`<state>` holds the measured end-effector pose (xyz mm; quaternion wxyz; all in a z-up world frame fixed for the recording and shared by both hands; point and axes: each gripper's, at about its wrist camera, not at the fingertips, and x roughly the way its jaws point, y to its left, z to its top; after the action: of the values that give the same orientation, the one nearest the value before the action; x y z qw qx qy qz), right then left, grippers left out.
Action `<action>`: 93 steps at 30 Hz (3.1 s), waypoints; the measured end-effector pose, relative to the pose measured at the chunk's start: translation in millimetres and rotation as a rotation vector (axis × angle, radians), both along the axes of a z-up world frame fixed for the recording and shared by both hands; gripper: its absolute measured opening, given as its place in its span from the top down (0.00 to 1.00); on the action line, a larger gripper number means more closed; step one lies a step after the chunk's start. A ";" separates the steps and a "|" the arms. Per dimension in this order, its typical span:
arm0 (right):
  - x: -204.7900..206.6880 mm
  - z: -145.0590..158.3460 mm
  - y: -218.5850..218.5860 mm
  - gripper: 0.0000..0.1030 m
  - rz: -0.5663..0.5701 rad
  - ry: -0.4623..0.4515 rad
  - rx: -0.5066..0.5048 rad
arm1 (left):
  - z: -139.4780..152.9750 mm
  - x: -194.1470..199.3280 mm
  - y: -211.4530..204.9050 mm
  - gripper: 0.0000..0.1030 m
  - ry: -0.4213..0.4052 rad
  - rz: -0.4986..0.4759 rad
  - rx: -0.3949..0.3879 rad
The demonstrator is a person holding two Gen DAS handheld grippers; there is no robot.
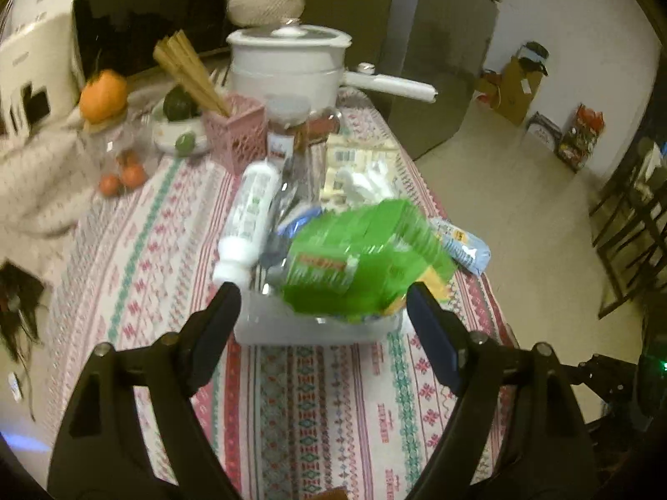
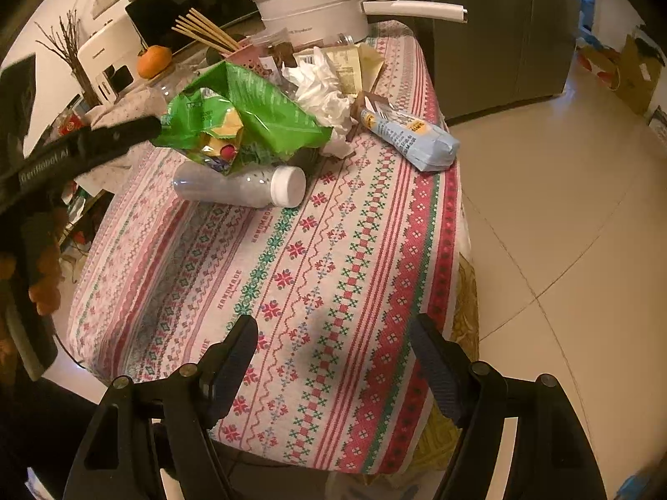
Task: Collect trash
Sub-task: 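Grasp the green plastic bag with the left tool, then grasp the blue-and-white drink carton with the right tool while the left holds the bag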
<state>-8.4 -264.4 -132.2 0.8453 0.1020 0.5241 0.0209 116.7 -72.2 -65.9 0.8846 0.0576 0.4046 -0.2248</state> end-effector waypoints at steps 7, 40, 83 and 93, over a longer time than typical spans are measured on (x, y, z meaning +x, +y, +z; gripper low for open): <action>-6.4 -1.0 -15.9 0.26 -0.039 0.003 0.031 | 26.4 26.6 -35.2 0.20 -0.035 -0.136 0.124; 51.9 26.5 -36.1 0.26 -0.068 -0.080 -0.124 | 16.2 -40.6 0.0 0.89 0.166 -0.262 0.129; 173.3 -32.2 7.4 0.80 0.140 -0.011 -0.617 | -20.1 -60.3 25.4 0.89 0.156 -0.130 0.106; 105.4 19.2 37.9 0.80 0.190 -0.087 -0.568 | -7.2 -80.4 41.4 0.89 0.097 -0.095 0.067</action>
<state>97.0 -226.6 -113.0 0.8558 -0.1890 0.4796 -0.0432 36.4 -30.8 -73.1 0.8500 0.0951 0.4509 -0.2553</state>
